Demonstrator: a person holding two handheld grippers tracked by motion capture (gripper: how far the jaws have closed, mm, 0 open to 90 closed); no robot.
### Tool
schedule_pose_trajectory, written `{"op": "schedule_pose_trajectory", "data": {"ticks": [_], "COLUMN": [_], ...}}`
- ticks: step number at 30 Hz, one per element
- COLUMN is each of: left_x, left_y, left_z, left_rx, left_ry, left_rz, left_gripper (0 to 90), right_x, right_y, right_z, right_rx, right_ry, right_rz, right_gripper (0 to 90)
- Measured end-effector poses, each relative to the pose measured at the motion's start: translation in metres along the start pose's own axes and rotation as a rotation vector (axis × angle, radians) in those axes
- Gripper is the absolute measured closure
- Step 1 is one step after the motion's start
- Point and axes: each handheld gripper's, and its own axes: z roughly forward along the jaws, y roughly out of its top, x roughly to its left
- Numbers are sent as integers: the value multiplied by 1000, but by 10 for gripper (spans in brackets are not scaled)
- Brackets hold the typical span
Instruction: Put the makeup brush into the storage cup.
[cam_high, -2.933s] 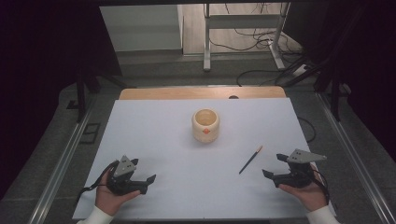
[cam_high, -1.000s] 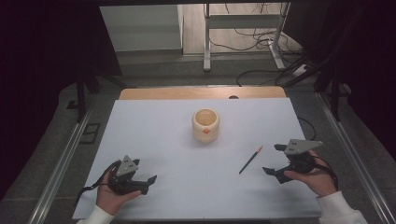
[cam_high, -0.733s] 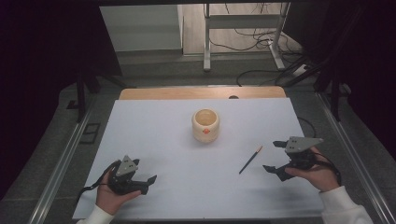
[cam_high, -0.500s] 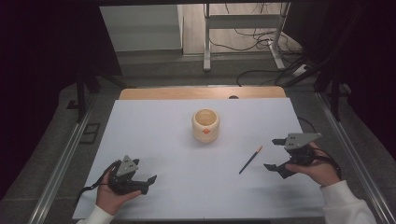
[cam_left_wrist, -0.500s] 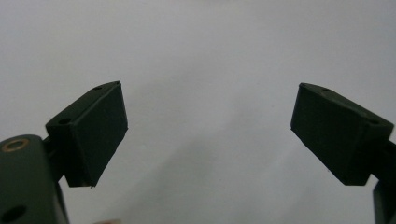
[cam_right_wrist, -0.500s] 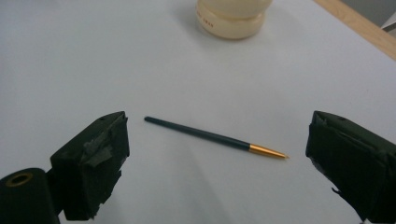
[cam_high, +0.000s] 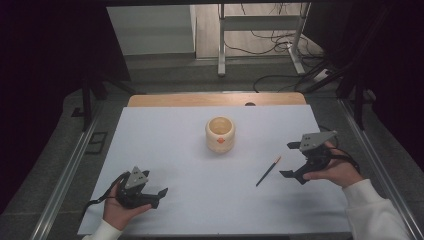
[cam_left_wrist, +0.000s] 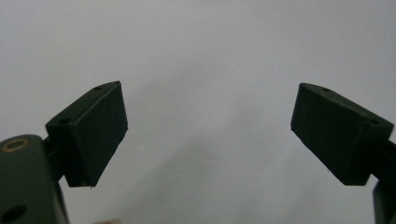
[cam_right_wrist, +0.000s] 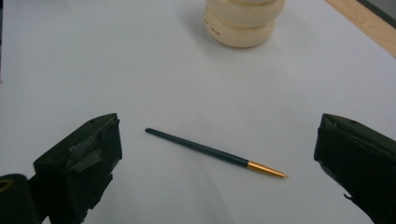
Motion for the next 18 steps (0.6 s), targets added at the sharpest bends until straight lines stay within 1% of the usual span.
{"op": "schedule_pose_trajectory", "data": {"ticks": [3, 5, 6, 7, 8, 9, 10, 12, 13, 14, 16, 18], "left_x": [0, 0, 0, 0, 0, 0, 0, 0, 0, 0, 0, 0], "left_y": [0, 0, 0, 0, 0, 0, 0, 0, 0, 0, 0, 0], "left_z": [0, 0, 0, 0, 0, 0, 0, 0, 0, 0, 0, 0], "left_rx": [-1, -1, -1, -1, 0, 0, 0, 1, 0, 1, 1, 1], "left_ry": [0, 0, -1, -1, 0, 0, 0, 0, -1, 0, 0, 0], "left_rz": [0, 1, 2, 2, 3, 3, 3, 4, 3, 3, 4, 4], "left_gripper": [116, 116, 116, 116, 116, 116, 116, 116, 116, 117, 116, 117], "right_x": [-1, -2, -5, -5, -7, -7, -10, -13, -13, -13, -14, -15], "right_y": [5, 6, 7, 7, 8, 8, 9, 10, 10, 11, 12, 14], "right_z": [3, 5, 5, 5, 6, 6, 5, 5, 5, 5, 6, 7], "right_rx": [32, 59, 84, 84, 99, 99, 110, 108, 108, 110, 114, 116], "right_ry": [3, -7, -15, -15, -18, -18, -22, -15, -15, -12, -6, 12], "right_rz": [-17, -42, -87, -87, -143, -143, -178, -206, -206, -223, -274, -307], "right_gripper": [31, 44, 53, 53, 56, 56, 56, 56, 56, 56, 61, 75]}}
